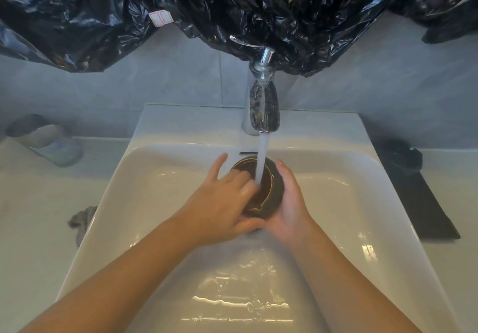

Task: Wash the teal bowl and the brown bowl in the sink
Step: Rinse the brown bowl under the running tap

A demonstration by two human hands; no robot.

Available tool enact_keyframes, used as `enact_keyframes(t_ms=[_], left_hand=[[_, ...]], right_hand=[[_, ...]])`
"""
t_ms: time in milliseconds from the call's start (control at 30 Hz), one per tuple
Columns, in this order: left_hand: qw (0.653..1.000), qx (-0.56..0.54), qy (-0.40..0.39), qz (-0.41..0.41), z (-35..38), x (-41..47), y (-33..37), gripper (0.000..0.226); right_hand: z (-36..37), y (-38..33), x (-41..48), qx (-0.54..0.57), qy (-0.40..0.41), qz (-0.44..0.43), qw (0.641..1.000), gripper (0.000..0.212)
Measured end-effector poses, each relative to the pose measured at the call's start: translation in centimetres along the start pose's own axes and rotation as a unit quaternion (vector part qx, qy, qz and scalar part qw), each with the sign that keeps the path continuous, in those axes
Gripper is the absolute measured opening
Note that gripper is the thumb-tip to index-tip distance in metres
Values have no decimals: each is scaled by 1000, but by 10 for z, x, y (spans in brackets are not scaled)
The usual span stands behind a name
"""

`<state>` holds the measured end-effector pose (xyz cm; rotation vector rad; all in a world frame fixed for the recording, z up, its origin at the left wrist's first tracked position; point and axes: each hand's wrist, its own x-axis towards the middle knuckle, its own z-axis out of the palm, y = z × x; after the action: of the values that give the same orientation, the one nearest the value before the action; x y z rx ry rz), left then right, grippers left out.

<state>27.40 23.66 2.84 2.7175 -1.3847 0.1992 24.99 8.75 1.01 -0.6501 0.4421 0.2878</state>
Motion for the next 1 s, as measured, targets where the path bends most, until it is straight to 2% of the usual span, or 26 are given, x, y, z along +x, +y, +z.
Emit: enact_keyframes(t_ms=[100, 167, 233, 333, 433, 567, 667, 833, 933, 1000], left_hand=[[993, -114, 10, 32, 2, -2, 12, 33], [996, -78, -3, 35, -1, 1, 5, 35], [999, -32, -15, 11, -3, 8, -1, 48], [999, -26, -26, -27, -1, 5, 12, 59], [999, -23, -32, -20, 8, -9, 11, 52], [998, -28, -23, -47, 4, -2, 6, 54], [999, -43, -18, 8, 6, -7, 7, 51], [999, 19, -28, -1, 6, -10, -6, 41], [999, -38, 23, -10, 3, -6, 4, 33], [989, -117, 55, -66, -4, -1, 21, 36]], right_hand=[[-6, -4, 1, -1, 9, -7, 1000, 55], [-8, -5, 0, 0, -4, -14, 1000, 54], [-3, -2, -2, -8, -12, -7, 1000, 52], [-2, 2, 1, -20, 9, 13, 1000, 53], [-8, -6, -1, -14, 4, 0, 1000, 58], [-3, -1, -2, -14, -3, 15, 1000, 54], [-4, -3, -2, -15, -13, 27, 999, 61], [0, -6, -6, 2, -33, 29, 999, 56], [0, -4, -6, 22, -44, 9, 999, 59], [-2, -3, -6, 47, -50, -11, 998, 60]])
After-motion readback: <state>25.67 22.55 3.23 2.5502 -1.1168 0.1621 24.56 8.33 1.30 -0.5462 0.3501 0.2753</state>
